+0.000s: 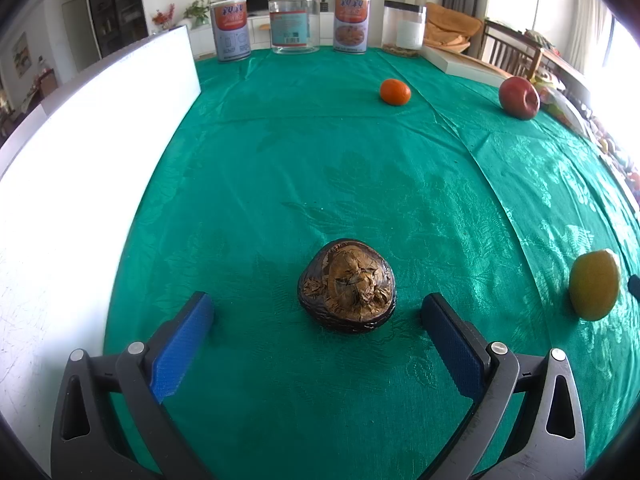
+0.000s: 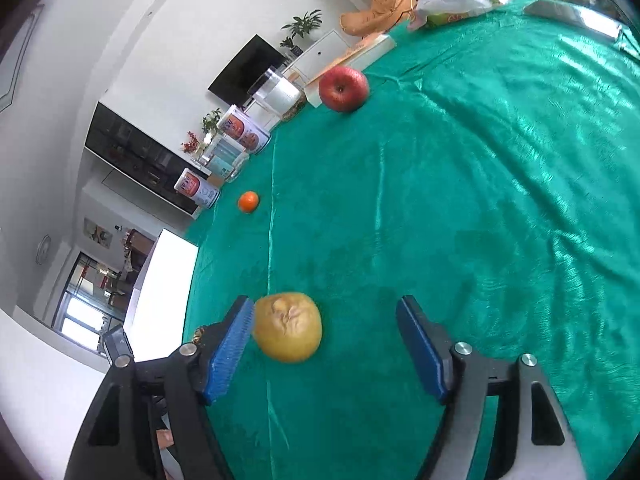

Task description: Organize fruits

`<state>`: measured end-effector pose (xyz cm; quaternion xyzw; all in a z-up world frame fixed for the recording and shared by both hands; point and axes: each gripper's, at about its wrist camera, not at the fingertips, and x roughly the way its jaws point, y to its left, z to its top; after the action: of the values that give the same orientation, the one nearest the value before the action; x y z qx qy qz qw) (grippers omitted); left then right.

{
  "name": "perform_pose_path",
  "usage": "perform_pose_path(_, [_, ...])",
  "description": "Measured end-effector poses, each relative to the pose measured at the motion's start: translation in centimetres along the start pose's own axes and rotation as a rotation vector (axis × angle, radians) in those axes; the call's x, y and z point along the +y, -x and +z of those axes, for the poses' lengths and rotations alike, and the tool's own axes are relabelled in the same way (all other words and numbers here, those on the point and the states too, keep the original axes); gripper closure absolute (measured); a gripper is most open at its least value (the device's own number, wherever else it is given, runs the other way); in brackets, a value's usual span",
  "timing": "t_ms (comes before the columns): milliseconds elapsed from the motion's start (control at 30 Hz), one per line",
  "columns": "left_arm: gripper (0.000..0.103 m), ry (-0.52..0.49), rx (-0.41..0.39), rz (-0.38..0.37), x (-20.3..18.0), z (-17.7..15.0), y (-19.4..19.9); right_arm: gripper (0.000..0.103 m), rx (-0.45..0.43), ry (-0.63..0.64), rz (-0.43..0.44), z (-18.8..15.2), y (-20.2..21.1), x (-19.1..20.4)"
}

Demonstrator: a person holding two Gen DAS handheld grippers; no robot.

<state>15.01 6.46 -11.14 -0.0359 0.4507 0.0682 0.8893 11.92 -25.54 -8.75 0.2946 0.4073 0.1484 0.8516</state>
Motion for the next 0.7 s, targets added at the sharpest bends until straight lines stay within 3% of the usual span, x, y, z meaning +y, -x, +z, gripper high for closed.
perform_pose_path(100, [0.001, -0.032, 0.024, -0.042, 0.2, -0.3, 0.5, 0.02, -0.029, 0.083, -0.09, 0.7, 2.2, 0.4])
perform_pose_path(200, [0.001, -0.031, 0.017, -0.118, 1.0, -1.5, 1.8, 0.018, 0.035, 0.211, -0.156, 0.2, 2.2, 1.7])
perform_pose_path(333, [0.002, -0.046, 0.004, -0.137, 1.3, -1.8, 2.5, 0.018, 0.167, 0.381, -0.141, -2.4, -0.9, 5.2])
perform_pose_path(533, [0.005, -0.08, -0.017, -0.111, 0.4, -0.4, 1.8, 0.018, 0.227, 0.588, -0.153, -5.0, -6.4, 10.2])
perform_pose_path(600, [0.025, -0.084, 0.014, -0.089, 0.2, -0.1, 0.8, 0.019, 0.243, 0.58, -0.17, -4.7, -7.9, 10.3])
perform_pose_path(667, [0.029, -0.097, -0.009, -0.07, 0.0, 0.1, 0.7, 0.02, 0.246, 0.546, -0.15, -4.4, -8.6, 10.1])
perform_pose_path(700, [0.034, -0.092, -0.015, -0.081, 0.0, 0.3, 0.7, 0.028, 0.25, 0.529, -0.136, -4.2, -8.8, 9.9])
